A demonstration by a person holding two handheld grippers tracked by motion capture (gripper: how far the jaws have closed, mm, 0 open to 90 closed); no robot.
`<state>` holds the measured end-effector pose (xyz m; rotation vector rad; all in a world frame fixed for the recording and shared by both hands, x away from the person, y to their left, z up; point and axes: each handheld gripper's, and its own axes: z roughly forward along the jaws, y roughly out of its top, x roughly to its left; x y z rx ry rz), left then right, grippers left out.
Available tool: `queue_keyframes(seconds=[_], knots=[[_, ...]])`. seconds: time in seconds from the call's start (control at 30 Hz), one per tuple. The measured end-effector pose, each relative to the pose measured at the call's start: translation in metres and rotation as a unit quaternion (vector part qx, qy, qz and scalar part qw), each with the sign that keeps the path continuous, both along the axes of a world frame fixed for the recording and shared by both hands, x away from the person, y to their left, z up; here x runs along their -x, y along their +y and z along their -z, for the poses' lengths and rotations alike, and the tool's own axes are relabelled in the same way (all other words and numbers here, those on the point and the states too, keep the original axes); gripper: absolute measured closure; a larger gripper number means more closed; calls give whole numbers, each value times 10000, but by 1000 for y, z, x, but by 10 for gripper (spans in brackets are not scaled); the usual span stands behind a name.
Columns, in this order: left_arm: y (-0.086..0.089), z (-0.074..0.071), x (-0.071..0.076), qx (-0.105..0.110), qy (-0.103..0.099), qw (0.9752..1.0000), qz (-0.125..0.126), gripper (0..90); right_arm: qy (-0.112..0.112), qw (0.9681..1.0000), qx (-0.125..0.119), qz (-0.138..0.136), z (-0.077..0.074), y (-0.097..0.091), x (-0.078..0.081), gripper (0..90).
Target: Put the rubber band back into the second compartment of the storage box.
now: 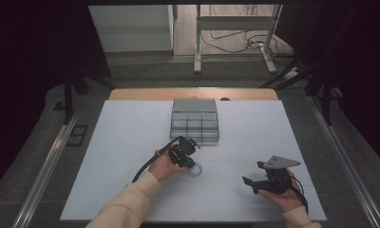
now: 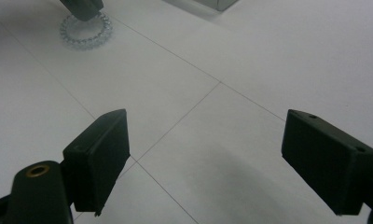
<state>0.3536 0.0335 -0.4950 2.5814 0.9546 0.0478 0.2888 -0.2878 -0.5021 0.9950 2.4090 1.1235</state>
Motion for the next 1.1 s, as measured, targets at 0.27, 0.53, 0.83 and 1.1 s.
queue_keyframes(seconds=[0.27, 0.53, 0.83, 1.1], knots=[[6, -18, 7, 182, -82, 9998, 32, 814, -7, 10000, -3, 21, 0, 0, 0, 156], [11, -38, 14, 265, -225, 9994, 88, 814, -25, 10000, -11, 37, -1, 0, 0, 157], [15, -55, 20, 360, -330, 9987, 125, 814, -37, 10000, -8, 57, -1, 0, 0, 157], [16, -59, 19, 395, -340, 9986, 102, 814, -39, 10000, -12, 58, -1, -1, 0, 157]])
